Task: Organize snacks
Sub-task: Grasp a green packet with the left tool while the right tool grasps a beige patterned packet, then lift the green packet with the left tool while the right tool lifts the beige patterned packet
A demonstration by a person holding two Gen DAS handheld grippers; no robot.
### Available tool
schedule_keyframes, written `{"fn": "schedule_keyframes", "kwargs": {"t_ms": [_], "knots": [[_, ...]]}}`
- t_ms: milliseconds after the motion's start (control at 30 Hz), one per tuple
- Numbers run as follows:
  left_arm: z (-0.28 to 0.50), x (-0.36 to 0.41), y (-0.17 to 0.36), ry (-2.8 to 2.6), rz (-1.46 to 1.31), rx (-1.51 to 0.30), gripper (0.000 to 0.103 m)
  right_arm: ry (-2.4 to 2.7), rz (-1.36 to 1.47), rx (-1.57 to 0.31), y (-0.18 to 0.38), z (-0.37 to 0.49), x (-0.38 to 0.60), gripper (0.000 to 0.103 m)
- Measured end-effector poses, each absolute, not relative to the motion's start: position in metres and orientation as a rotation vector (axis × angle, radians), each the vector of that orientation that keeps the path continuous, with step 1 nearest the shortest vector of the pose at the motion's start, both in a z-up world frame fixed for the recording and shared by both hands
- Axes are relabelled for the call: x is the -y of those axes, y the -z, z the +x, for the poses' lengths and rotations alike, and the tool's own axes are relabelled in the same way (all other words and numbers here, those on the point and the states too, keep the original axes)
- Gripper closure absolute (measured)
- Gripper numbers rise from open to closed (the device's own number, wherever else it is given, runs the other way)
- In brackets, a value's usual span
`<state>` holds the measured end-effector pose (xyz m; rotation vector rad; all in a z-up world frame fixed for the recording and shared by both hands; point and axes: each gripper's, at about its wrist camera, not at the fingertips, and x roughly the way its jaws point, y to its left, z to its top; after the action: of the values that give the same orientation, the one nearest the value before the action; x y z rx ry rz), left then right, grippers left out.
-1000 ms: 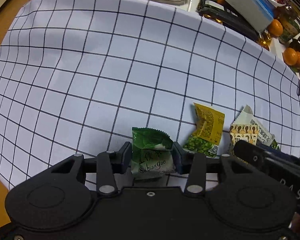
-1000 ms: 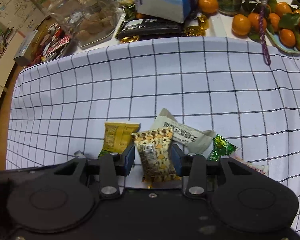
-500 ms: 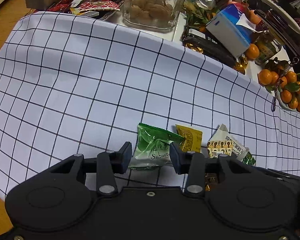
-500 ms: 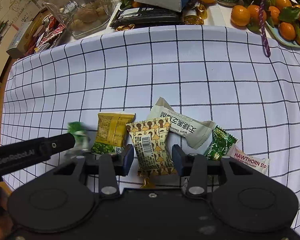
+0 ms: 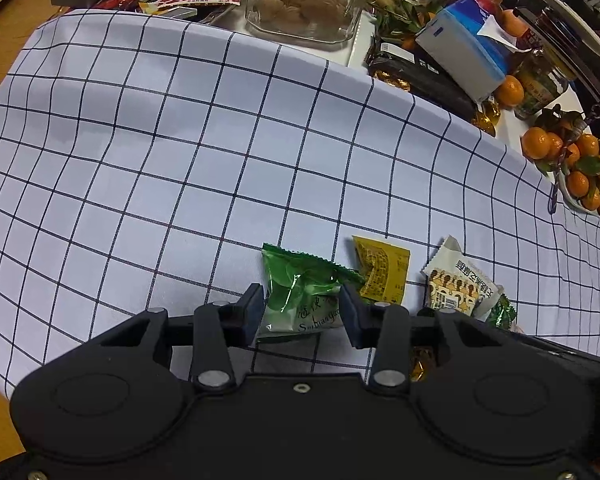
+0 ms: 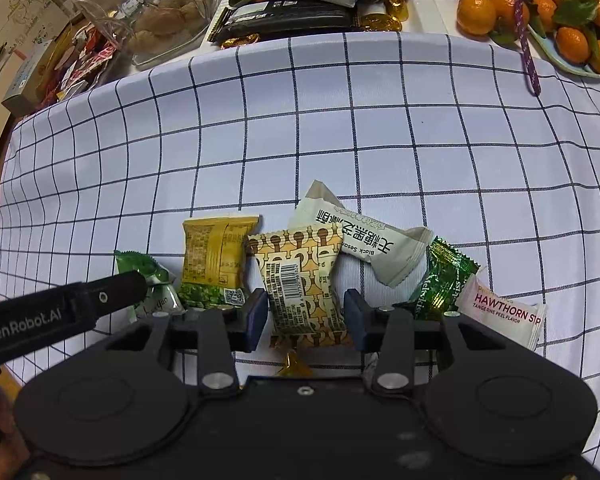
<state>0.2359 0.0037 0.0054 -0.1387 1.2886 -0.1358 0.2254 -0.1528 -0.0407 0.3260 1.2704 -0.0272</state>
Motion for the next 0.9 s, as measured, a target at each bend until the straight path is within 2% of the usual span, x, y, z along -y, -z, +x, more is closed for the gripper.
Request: {"fn": "schedule_keyframes", "kwargs": {"t_ms": [233,433,500,533,667,733,800,900], "knots": [[0.236,-0.002,-0.004,0.120,-0.119,-1.291,0.053,0.079,0.287,-1.258,0.045,0.225,0.150,0.058],[0.236,-0.001,-0.002,0.106,-0.097,-1.297,0.053,0.047,0.233,-1.287,0.046,0.230,0.141,0.050],[0.235,0.000,-0.003,0.103,-0.089,-1.294,0.053,0.041,0.226,-1.281,0.047,0.229,0.138,0.044],[0.235,0.001,-0.003,0.097,-0.082,-1.290,0.056,0.040,0.221,-1.278,0.047,0.229,0.136,0.040],[0.236,-0.001,-0.006,0.029,-0.031,-1.254,0.055,0.029,0.183,-1.266,0.050,0.226,0.127,0.028],[0.237,-0.006,-0.006,0.029,-0.056,-1.260,0.055,-0.003,0.165,-1.272,0.053,0.226,0.121,0.013],[0.239,-0.011,-0.006,0.026,-0.082,-1.268,0.055,-0.036,0.139,-1.271,0.056,0.225,0.115,0.003],[0.240,-0.017,-0.007,0.009,-0.093,-1.262,0.055,-0.019,0.090,-1.262,0.058,0.222,0.106,0.003]]}}
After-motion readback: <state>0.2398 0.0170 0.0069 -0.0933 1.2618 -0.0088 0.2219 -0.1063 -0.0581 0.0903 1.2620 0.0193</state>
